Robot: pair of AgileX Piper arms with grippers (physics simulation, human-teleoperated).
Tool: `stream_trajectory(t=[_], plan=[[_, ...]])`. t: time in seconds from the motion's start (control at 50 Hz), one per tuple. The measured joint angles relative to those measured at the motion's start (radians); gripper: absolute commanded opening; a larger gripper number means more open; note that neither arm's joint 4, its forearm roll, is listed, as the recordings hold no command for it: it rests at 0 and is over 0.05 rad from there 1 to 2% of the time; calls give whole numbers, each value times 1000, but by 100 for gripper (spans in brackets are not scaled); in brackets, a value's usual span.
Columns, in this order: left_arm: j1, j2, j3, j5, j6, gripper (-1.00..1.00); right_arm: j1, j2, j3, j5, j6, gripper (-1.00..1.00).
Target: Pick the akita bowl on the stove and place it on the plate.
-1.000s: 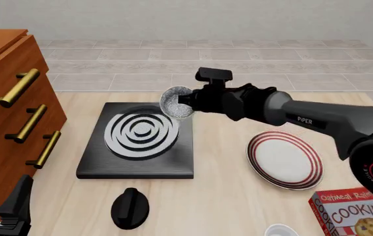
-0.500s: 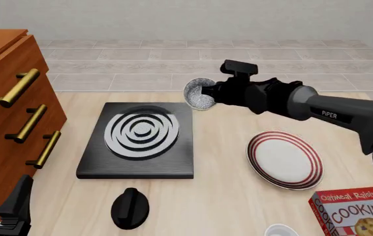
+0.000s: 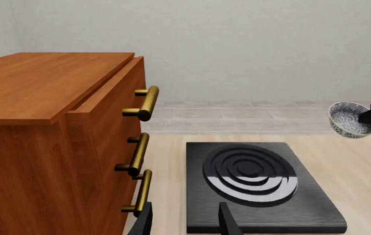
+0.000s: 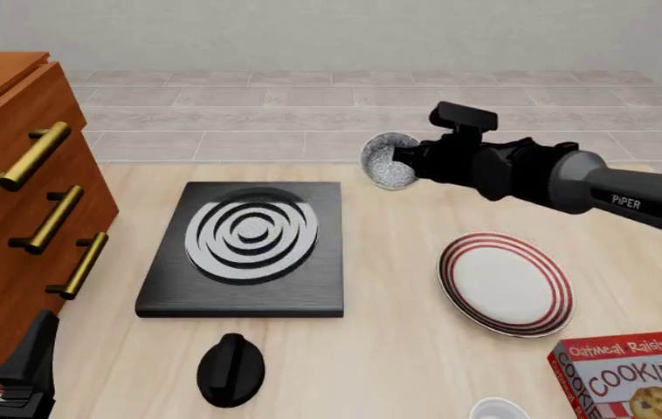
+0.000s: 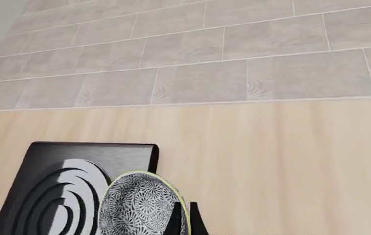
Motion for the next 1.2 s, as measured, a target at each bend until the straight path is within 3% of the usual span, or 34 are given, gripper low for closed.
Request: stream_trajectory(t=[1.2], plan=[[0,0,0,0,0,100,-209,-128,277,-118,11,-100]])
